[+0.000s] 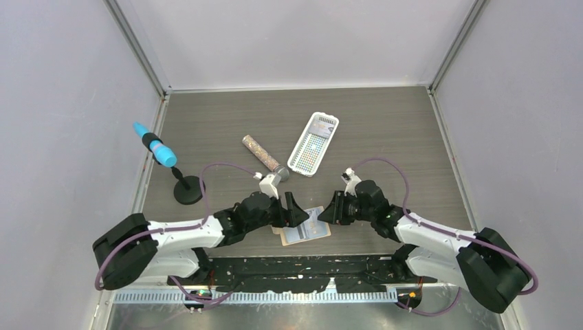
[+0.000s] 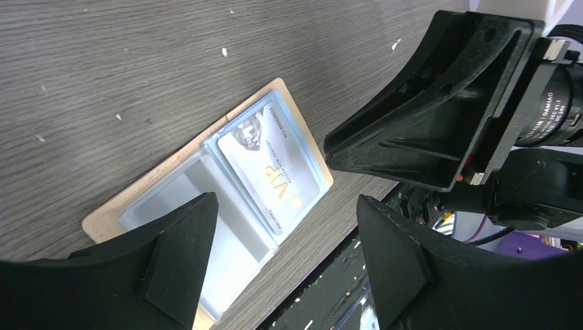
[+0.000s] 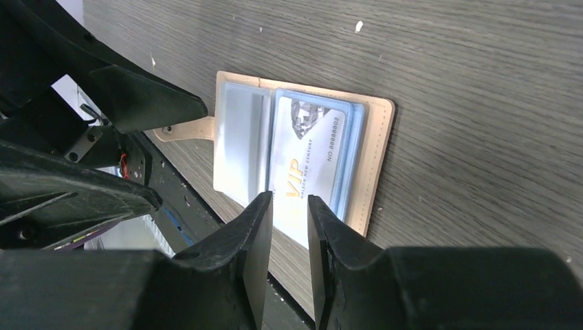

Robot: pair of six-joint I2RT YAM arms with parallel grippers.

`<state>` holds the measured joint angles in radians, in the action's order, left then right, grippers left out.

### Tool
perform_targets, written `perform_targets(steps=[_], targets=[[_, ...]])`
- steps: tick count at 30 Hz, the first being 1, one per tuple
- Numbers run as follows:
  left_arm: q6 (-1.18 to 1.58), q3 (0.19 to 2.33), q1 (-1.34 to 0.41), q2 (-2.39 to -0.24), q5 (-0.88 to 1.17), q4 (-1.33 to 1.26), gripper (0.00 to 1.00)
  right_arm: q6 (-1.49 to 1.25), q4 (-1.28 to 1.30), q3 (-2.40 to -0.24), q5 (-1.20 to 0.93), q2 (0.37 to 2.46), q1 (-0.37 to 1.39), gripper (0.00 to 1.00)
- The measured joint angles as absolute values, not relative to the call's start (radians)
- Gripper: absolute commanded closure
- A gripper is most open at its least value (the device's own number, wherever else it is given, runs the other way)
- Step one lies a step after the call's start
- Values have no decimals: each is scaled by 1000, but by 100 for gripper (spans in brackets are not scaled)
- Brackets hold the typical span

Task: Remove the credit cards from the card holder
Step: Remove the credit card from the card holder.

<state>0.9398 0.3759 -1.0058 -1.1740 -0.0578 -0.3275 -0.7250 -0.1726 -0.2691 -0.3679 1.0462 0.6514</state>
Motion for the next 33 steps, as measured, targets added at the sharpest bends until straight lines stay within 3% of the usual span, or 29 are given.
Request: perform_targets(steps=[33], targets=[[962, 376, -1006, -1430, 47, -535, 40, -736, -239, -269, -327, 1192, 671, 73]])
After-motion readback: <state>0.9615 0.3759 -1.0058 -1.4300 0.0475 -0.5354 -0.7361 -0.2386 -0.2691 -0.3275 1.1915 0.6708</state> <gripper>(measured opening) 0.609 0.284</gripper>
